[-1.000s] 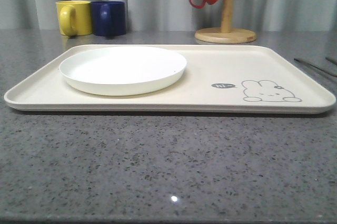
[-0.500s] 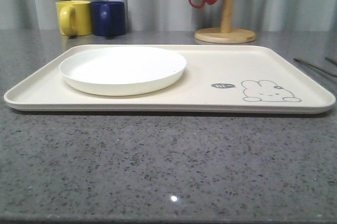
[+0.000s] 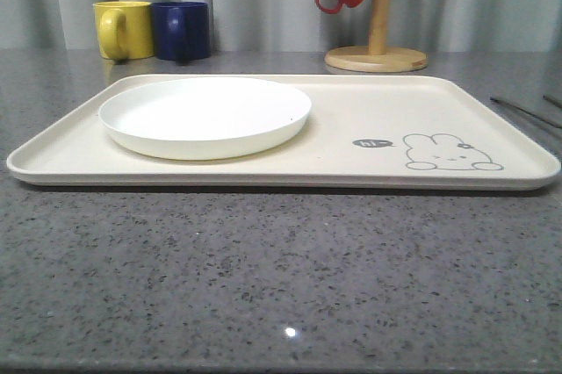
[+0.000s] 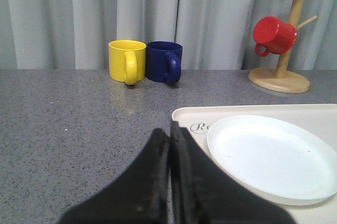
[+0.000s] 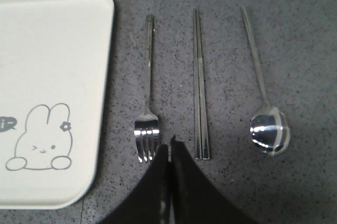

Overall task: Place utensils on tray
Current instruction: 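Release the plate and raise the left gripper away, then lower the right gripper onto the silver fork and grasp it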

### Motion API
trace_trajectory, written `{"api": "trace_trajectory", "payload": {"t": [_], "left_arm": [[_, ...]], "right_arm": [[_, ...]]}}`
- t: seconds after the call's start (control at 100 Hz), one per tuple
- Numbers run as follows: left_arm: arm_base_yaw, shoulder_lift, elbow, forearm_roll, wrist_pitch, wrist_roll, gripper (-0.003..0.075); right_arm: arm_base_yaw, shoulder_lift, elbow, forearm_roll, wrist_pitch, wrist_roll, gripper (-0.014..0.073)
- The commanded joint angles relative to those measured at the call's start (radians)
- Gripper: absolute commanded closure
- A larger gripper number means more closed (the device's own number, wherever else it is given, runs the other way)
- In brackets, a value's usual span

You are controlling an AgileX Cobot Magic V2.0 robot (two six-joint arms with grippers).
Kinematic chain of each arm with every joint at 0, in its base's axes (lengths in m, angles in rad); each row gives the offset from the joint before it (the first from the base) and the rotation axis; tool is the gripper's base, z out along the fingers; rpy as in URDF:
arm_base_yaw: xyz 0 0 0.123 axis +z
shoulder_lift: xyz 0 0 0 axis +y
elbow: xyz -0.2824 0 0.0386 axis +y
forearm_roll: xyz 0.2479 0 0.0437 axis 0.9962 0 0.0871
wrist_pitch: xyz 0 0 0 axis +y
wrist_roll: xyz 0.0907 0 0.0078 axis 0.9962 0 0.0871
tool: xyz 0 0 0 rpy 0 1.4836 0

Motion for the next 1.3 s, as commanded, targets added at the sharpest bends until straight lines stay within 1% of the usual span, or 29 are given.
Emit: {"api": "trace_trajectory", "payload": {"t": [0.0,0.05,0.12,0.19,0.31,0.43,0.54,0.68,0.85,0.97,1.09,1.29], "left_arm": [[-0.004,0.008,-0.026,-0.004,-0.075,-0.005,0.0738],[-0.004,0.008,-0.026,-0.004,-0.075,-0.005,0.0738],[-0.004,0.008,-0.026,-0.004,-0.075,-0.005,0.0738],[-0.004,0.008,-0.026,-0.004,-0.075,-0.005,0.0738],[-0.004,0.008,-0.026,-0.004,-0.075,-0.005,0.0738],[-0.004,0.008,-0.026,-0.004,-0.075,-0.005,0.0738],[-0.004,0.008,-0.026,-0.004,-0.075,-0.005,0.0738],[-0.004,0.008,-0.026,-0.004,-0.075,-0.005,0.0738],[-0.004,0.008,-0.026,-0.004,-0.075,-0.005,0.0738],[-0.004,0.008,-0.026,-0.004,-0.075,-0.005,0.0738],[-0.004,0.008,-0.026,-0.004,-0.075,-0.005,0.0738],[-0.004,0.008,-0.026,-0.004,-0.075,-0.005,0.0738]], "right_arm": [[0.001,0.034,-0.036,0.005,-0.022,-0.009,0.0501],[0.001,0.050,-0.036,0.005,-0.004,-0.009,0.0390],[0.001,0.061,-0.036,0.008,0.017,-0.009,0.0266],[0.001,0.065,-0.036,0.016,0.032,-0.009,0.0205],[0.001,0.081,-0.062,0.022,0.071,-0.017,0.0225],[0.001,0.160,-0.157,0.027,0.156,-0.044,0.0231],[0.001,0.259,-0.257,0.032,0.194,-0.044,0.0231],[0.007,0.380,-0.352,0.039,0.212,-0.046,0.0231],[0.052,0.508,-0.439,0.039,0.212,-0.064,0.0231],[0.062,0.591,-0.497,0.038,0.223,-0.073,0.0231],[0.062,0.660,-0.527,0.036,0.229,-0.073,0.0231],[0.062,0.736,-0.528,0.033,0.227,-0.074,0.0234]]}}
